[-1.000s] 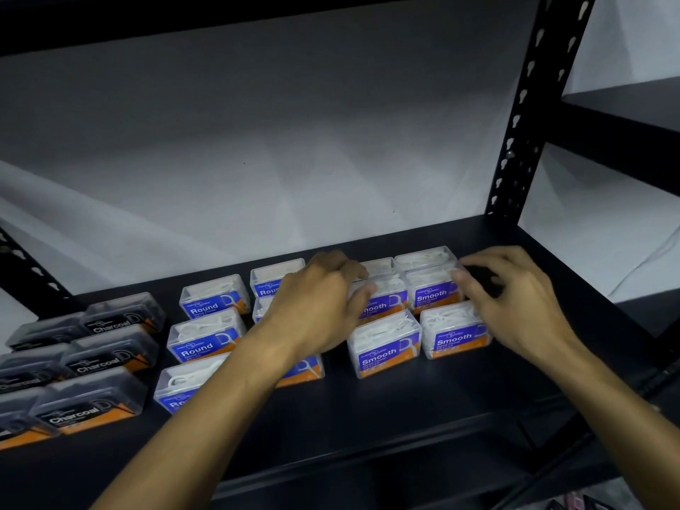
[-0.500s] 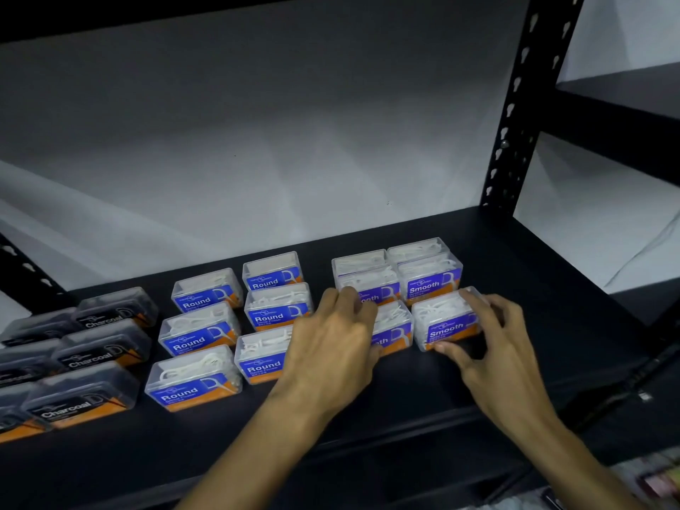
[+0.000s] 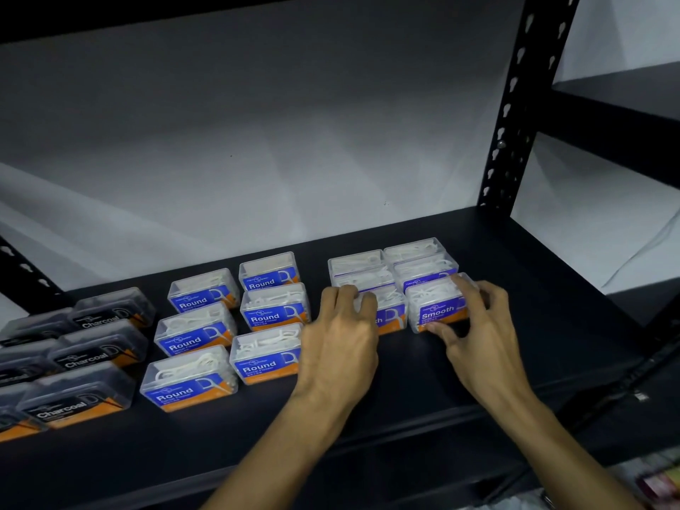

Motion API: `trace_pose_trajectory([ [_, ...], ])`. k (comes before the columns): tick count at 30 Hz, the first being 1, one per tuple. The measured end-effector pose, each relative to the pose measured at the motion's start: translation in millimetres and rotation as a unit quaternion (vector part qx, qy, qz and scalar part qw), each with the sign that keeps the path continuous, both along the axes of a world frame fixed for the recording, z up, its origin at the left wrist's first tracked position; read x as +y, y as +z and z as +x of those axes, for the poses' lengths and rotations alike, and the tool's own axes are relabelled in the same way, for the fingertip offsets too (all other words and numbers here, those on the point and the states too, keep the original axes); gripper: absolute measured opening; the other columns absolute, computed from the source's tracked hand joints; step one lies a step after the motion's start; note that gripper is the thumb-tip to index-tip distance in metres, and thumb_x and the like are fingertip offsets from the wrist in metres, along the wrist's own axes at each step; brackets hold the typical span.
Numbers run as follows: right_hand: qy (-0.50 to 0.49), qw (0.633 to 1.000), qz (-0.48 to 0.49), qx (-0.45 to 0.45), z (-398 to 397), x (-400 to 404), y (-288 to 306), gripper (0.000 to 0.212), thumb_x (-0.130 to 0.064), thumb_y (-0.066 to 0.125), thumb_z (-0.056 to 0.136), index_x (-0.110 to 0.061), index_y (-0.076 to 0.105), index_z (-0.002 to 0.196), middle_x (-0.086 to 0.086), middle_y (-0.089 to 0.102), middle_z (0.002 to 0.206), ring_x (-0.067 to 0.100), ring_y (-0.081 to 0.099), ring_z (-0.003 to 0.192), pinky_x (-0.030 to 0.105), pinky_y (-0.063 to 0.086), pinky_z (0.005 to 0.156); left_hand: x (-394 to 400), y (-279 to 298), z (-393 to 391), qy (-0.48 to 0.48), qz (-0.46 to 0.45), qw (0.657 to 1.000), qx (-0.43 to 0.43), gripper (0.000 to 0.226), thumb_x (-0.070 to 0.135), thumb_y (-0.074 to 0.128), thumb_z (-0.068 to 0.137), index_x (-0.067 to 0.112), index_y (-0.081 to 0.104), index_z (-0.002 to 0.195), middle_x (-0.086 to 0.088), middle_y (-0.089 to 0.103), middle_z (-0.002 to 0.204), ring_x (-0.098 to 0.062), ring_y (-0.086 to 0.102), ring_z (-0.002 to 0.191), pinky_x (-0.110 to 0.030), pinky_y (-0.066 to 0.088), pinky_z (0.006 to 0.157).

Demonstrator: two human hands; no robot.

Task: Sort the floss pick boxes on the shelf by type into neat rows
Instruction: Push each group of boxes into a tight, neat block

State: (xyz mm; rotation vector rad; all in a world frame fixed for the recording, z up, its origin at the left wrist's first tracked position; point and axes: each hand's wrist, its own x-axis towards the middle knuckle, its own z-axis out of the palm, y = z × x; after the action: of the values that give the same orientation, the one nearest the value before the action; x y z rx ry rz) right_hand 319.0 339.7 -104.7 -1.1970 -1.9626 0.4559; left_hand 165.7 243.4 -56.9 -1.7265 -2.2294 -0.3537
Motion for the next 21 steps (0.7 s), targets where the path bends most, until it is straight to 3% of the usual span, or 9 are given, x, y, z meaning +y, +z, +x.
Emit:
trace_pose_trajectory([
  [7, 0.019, 1.000, -0.010, 0.021, -2.8, 3.6, 3.0, 0.084, -0.011, 0.083, 0.069, -0.017, 0.039, 0.140, 0.011, 0.040, 0.128, 0.022, 0.052, 0.111, 0.023, 0.044, 0.079, 2.4, -0.9, 0.3, 0.001, 0.001, 1.000, 0.001, 0.053, 0.012, 0.090, 0.052, 0.008, 0.072, 0.102, -0.011, 0.066, 0.097, -0.029, 0.063, 0.088, -0.033, 0.049, 0.043],
  [21, 0.026, 0.998, -0.027, 0.040, -7.7, 4.1, 3.6, 0.093, -0.013, 0.084, 0.068, -0.018, 0.030, 0.144, 0.007, 0.036, 0.134, 0.019, 0.048, 0.118, 0.022, 0.041, 0.085, 5.1, -2.6, 1.4, 0.008, 0.024, 1.000, 0.008, 0.053, 0.016, 0.092, 0.051, 0.009, 0.073, 0.100, -0.011, 0.068, 0.098, -0.027, 0.064, 0.089, -0.029, 0.051, 0.046],
])
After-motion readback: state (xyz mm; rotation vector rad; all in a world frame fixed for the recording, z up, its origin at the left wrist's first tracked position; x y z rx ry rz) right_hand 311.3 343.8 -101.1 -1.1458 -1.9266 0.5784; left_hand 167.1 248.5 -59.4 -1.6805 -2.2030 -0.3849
